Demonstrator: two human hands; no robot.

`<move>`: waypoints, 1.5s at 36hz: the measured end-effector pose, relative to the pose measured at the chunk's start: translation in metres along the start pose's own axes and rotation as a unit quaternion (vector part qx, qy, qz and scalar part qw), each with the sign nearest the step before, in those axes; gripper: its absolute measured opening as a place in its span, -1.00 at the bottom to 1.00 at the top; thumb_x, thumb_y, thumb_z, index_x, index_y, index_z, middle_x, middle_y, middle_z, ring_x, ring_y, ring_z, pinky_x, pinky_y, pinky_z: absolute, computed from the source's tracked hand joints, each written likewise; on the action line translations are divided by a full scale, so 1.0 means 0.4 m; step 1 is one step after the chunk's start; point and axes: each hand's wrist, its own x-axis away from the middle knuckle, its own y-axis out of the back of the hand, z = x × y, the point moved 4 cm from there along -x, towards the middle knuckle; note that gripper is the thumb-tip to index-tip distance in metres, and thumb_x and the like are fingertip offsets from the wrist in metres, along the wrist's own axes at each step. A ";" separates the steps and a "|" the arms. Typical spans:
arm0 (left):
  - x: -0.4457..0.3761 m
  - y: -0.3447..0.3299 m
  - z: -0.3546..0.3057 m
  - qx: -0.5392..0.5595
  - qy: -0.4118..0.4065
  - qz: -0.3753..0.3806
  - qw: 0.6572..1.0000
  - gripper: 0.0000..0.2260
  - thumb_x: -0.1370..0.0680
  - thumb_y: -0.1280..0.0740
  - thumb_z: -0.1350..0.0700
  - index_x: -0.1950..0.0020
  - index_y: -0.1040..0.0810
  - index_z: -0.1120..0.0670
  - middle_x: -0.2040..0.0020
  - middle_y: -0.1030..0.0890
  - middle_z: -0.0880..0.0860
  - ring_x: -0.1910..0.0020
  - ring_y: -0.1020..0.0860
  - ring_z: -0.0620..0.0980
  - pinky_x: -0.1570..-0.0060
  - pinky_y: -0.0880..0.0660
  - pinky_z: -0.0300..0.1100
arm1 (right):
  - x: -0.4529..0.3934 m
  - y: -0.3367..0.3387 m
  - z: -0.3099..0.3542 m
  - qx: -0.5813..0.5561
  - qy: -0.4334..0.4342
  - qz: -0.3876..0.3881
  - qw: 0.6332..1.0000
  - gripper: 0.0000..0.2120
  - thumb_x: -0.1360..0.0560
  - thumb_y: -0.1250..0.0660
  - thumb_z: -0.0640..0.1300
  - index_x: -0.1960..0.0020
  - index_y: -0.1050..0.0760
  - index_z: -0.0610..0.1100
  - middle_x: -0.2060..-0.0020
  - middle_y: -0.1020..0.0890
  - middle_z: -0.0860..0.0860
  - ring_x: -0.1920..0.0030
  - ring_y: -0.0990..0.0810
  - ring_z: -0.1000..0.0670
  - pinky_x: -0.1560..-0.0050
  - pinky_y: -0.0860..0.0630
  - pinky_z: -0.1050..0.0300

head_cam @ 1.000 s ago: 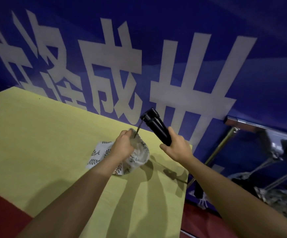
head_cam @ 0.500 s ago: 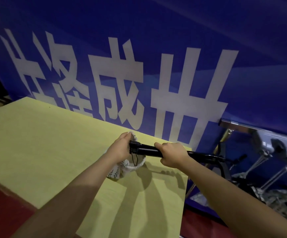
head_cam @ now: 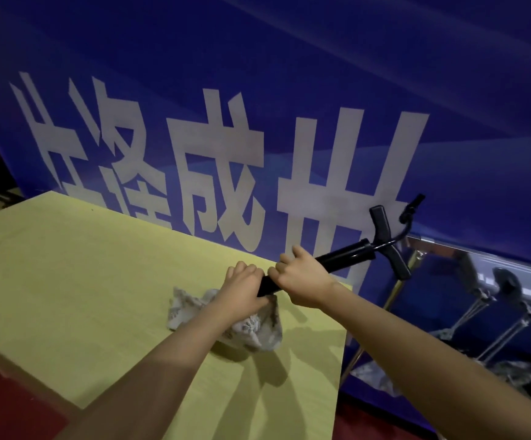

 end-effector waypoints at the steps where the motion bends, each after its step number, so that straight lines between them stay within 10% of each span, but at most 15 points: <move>1: -0.004 -0.004 0.000 0.002 0.007 0.003 1.000 -0.68 -0.52 -0.27 -0.07 -0.16 -0.43 0.10 -0.14 -0.47 0.05 -0.16 -0.33 0.08 -0.14 -0.24 -0.08 | 0.002 0.002 -0.005 0.022 0.002 -0.040 0.999 -0.86 -0.33 -0.42 -0.14 0.12 -0.54 -0.08 0.28 -0.62 0.03 0.18 -0.53 -0.04 0.03 -0.35 0.05; 8: -0.013 -0.001 0.039 0.073 0.097 -0.053 0.991 -0.74 -0.55 -0.24 -0.06 -0.10 -0.42 0.10 -0.11 -0.48 0.06 -0.13 -0.35 0.08 -0.02 -0.26 -0.10 | 0.056 0.009 -0.011 -0.009 -0.076 -0.245 0.967 -0.76 -0.44 -0.20 -0.21 -0.07 -0.53 -0.10 0.01 -0.59 -0.01 0.10 -0.55 -0.07 0.00 -0.29 0.07; 12: -0.012 0.019 0.056 0.137 0.103 -0.078 0.982 -0.73 -0.55 -0.25 -0.06 -0.08 -0.43 0.13 -0.07 -0.48 0.09 -0.10 -0.35 0.09 -0.02 -0.27 -0.09 | 0.050 -0.015 -0.014 -0.157 -0.141 -0.190 0.959 -0.82 -0.43 -0.21 -0.18 -0.03 -0.46 -0.13 0.12 -0.57 -0.04 0.15 -0.54 -0.10 0.14 -0.34 0.09; 19: 0.014 0.066 0.051 0.249 0.084 -0.136 0.955 -0.75 -0.54 -0.28 -0.06 -0.05 -0.45 0.11 0.04 -0.45 -0.01 -0.02 -0.32 -0.01 0.00 -0.28 -0.12 | -0.003 -0.058 -0.015 -0.479 -0.271 -0.026 0.834 -0.53 -0.56 -0.24 0.05 -0.43 -0.29 -0.04 -0.35 -0.44 -0.01 -0.35 -0.39 -0.05 -0.32 -0.22 -0.01; 24: 0.022 0.071 0.067 0.350 0.100 -0.134 0.922 -0.79 -0.50 -0.31 -0.05 -0.06 -0.42 -0.01 0.01 -0.44 0.06 -0.06 -0.39 0.05 0.02 -0.43 -0.07 | -0.037 -0.056 -0.003 -0.563 -0.263 -0.021 0.783 -0.73 -0.53 -0.31 -0.01 -0.21 -0.52 -0.06 -0.04 -0.67 -0.01 -0.07 -0.60 0.00 -0.24 -0.39 0.00; 29: 0.034 0.073 0.073 0.391 0.108 -0.159 0.900 -0.80 -0.49 -0.31 -0.05 -0.01 -0.36 -0.04 0.05 -0.43 0.09 0.00 -0.41 0.09 0.14 -0.39 -0.12 | -0.035 -0.017 -0.023 -0.634 -0.290 -0.086 0.712 -0.87 -0.57 -0.27 -0.15 0.02 -0.57 -0.16 0.17 -0.61 0.00 0.17 -0.55 0.03 0.24 -0.43 0.28; 36: 0.041 0.061 0.054 0.376 0.120 -0.177 0.901 -0.77 -0.53 -0.31 -0.03 -0.08 -0.38 0.05 0.06 -0.39 -0.07 -0.08 -0.36 0.09 -0.12 -0.38 0.13 | -0.027 0.031 -0.054 -0.644 -0.300 -0.098 0.697 -0.88 -0.54 -0.24 -0.26 0.06 -0.55 -0.23 0.33 -0.55 0.05 0.31 -0.52 0.11 0.25 -0.43 0.20; 45: 0.036 0.055 0.029 0.374 0.124 -0.135 0.909 -0.71 -0.56 -0.26 0.03 -0.24 -0.30 0.06 -0.21 -0.42 0.05 -0.22 -0.31 0.13 -0.21 -0.32 0.12 | -0.018 0.039 -0.042 -0.788 -0.307 -0.087 0.526 -0.81 -0.54 -0.17 -0.29 0.21 -0.47 -0.18 0.35 -0.50 -0.02 0.28 -0.48 0.04 0.22 -0.42 0.29; 54: 0.031 0.038 0.033 0.407 0.117 -0.105 0.900 -0.60 -0.55 -0.26 0.03 -0.36 -0.24 -0.04 -0.24 -0.40 0.03 -0.28 -0.34 0.09 -0.27 -0.34 0.11 | -0.014 0.043 -0.069 -0.769 -0.292 -0.101 0.559 -0.87 -0.51 -0.29 -0.21 0.20 -0.45 -0.08 0.28 -0.53 -0.01 0.15 -0.51 -0.05 0.03 -0.44 0.06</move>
